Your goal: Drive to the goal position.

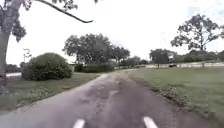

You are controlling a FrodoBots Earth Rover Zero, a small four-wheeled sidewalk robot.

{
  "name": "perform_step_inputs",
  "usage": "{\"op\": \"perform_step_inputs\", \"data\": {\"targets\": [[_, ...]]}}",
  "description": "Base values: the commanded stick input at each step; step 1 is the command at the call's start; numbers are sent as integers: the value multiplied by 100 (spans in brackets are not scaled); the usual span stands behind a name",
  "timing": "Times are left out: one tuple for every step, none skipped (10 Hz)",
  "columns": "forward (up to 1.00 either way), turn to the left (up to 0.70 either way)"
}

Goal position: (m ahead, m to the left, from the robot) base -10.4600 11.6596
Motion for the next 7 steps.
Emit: {"op": "perform_step_inputs", "data": {"targets": [[0, 70], [0, 70], [0, 70], [0, 70], [0, 70], [0, 70], [0, 70]]}}
